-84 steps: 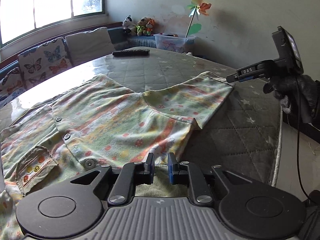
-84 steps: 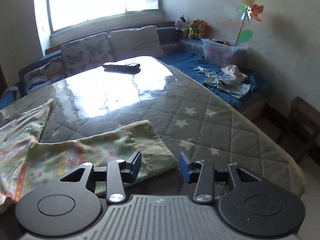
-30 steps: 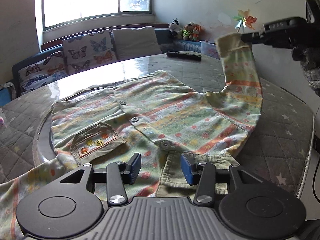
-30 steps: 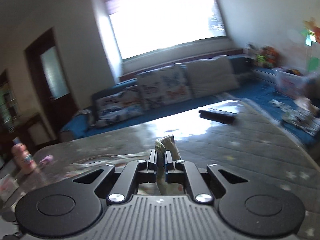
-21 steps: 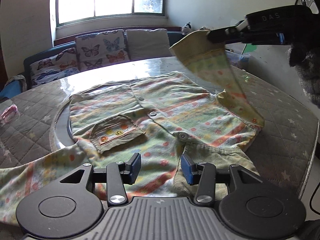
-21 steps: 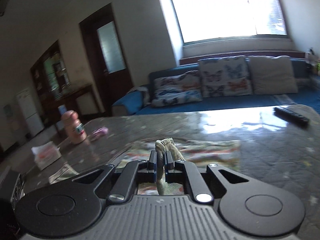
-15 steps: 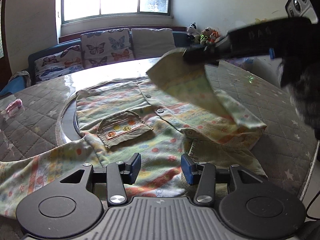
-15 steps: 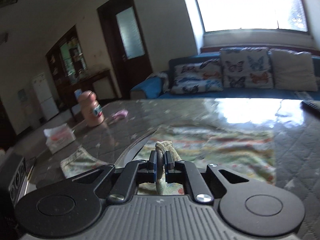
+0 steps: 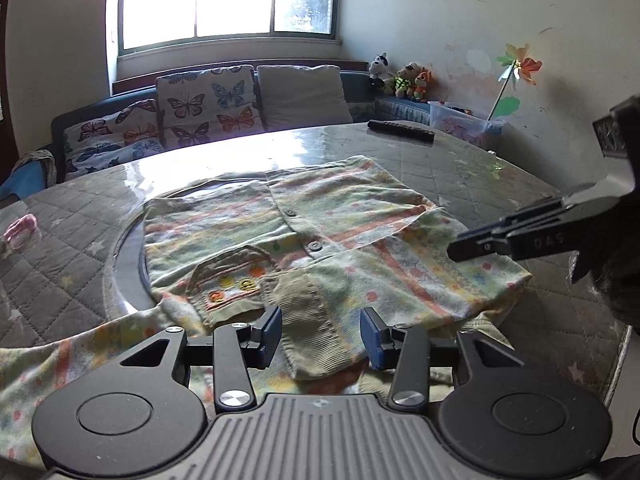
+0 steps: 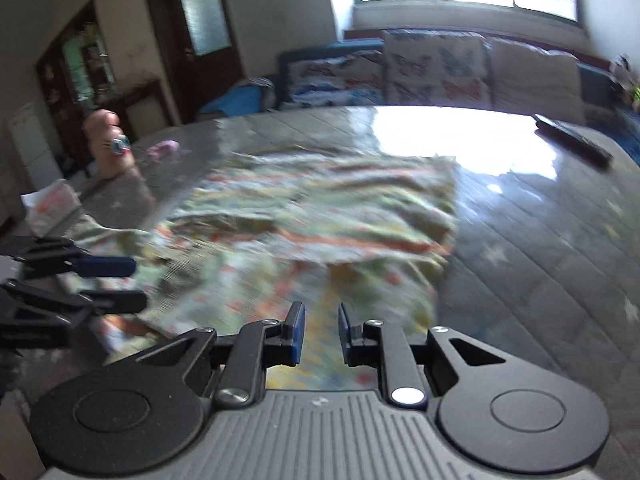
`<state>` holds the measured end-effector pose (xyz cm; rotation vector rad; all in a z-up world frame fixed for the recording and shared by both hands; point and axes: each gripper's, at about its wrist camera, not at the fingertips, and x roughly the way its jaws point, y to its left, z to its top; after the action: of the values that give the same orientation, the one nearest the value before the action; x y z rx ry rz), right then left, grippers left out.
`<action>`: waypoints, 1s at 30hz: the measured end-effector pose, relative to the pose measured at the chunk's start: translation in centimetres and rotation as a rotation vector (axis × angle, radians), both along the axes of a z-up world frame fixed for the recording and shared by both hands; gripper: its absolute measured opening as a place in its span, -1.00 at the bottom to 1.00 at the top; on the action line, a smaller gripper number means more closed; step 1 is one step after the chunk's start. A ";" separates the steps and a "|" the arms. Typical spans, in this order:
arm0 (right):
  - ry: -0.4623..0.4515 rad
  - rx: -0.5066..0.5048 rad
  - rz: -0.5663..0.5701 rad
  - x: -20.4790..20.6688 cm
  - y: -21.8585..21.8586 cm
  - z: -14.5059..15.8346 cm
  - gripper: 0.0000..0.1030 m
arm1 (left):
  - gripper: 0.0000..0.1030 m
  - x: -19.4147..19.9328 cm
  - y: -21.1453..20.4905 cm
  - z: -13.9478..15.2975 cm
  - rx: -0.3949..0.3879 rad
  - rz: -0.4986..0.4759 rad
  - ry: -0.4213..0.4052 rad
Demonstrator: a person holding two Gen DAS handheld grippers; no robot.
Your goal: Fold clothes
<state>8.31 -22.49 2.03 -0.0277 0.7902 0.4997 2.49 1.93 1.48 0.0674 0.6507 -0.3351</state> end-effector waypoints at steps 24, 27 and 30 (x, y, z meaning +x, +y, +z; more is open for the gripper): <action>-0.045 0.000 -0.046 3.7 -3.0 0.7 -0.83 | -0.44 1.8 -0.1 -1.5 0.010 0.025 0.064; -0.026 -0.046 -0.009 2.3 -2.6 0.0 -0.83 | -0.42 1.5 0.3 -1.5 0.004 0.045 0.067; -0.026 -0.098 0.008 1.4 -2.1 -0.5 -0.80 | -0.42 0.8 1.1 -1.1 0.006 0.078 0.062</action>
<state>9.73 -24.55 1.49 -0.1276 0.7884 0.4667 3.31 3.06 0.42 0.0371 0.7142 -0.2604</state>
